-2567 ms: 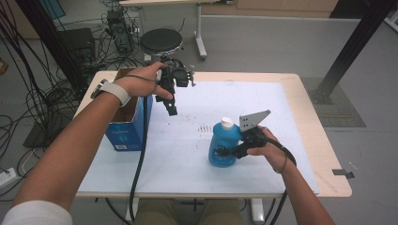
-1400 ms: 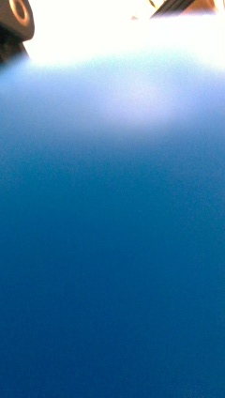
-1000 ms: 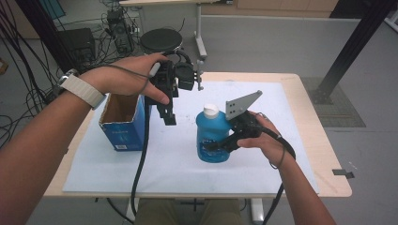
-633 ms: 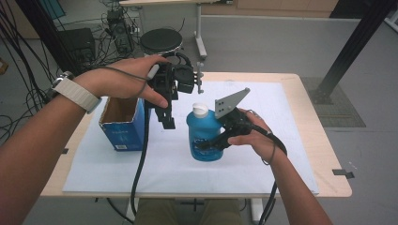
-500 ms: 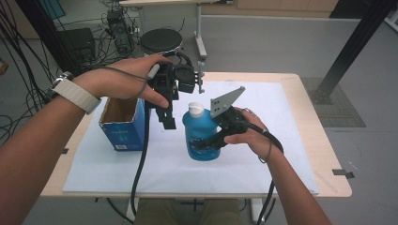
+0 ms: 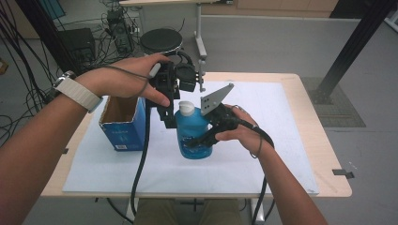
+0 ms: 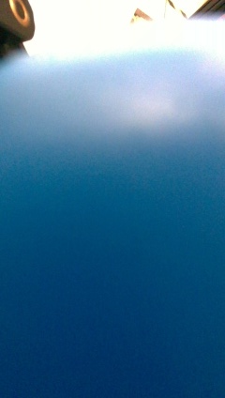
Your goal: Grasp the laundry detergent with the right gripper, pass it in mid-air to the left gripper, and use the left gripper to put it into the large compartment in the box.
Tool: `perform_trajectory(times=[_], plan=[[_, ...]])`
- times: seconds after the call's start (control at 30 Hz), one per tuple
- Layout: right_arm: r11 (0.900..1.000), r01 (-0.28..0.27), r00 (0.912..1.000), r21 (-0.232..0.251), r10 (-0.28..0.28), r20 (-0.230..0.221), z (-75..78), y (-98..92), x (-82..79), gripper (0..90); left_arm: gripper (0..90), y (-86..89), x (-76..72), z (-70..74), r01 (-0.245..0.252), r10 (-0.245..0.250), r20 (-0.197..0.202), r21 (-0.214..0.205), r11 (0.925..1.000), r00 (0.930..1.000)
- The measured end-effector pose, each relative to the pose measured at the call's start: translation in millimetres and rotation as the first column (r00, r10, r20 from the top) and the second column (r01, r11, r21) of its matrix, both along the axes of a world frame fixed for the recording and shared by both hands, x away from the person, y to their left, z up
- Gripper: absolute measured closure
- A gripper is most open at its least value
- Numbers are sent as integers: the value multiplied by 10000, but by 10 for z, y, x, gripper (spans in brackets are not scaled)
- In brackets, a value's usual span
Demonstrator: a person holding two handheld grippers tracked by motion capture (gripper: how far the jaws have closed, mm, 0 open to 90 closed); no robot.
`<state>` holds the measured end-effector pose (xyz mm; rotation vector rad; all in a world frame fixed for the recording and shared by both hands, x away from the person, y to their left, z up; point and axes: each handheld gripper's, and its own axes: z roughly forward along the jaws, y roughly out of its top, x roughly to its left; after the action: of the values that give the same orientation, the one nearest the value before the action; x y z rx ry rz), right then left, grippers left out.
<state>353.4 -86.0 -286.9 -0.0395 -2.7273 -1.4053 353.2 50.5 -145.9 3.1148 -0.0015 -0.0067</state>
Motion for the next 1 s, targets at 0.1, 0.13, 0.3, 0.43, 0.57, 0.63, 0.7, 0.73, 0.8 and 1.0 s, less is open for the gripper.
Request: perform_trajectory(times=[0.1,0.13,0.3,0.43,0.57,0.63,0.7,0.73,0.8,1.0], plan=[[10000,-78,10000,-28,77,-44,-3,27,11,430,77,-13,16,-4,-32,32,13,5,10000,10000],[9999,-115,9999,-46,115,-36,-5,34,16,430,76,-17,23,-6,-67,67,-2,-33,10000,10000],[9998,-184,9998,-58,184,-52,-14,65,36,430,74,-40,50,-15,-112,112,-46,-147,9998,9999],[9998,-197,9998,-38,196,-38,-18,72,49,430,56,-41,86,-21,-309,308,-63,-281,9991,9995],[9997,-226,9997,-9,226,-107,-21,76,57,430,51,-45,104,-37,-390,387,-71,-431,9983,9992],[9997,-232,9996,-3,231,-144,-26,79,62,430,51,-56,106,-42,-365,363,-65,-433,9984,9993],[9997,-240,9996,-15,240,-152,-30,83,63,430,53,-68,108,-46,-351,349,-53,-445,9984,9994],[9997,-255,9996,-13,255,-136,-32,84,66,430,56,-77,107,-48,-322,319,-80,-461,9984,9995],[9996,-266,9996,-7,266,-132,-34,88,63,430,74,-91,105,-54,-284,282,-58,-429,9987,9996],[9995,-318,9994,86,319,-128,-35,90,60,430,82,-113,114,-80,-320,319,-21,-430,9986,9995]])
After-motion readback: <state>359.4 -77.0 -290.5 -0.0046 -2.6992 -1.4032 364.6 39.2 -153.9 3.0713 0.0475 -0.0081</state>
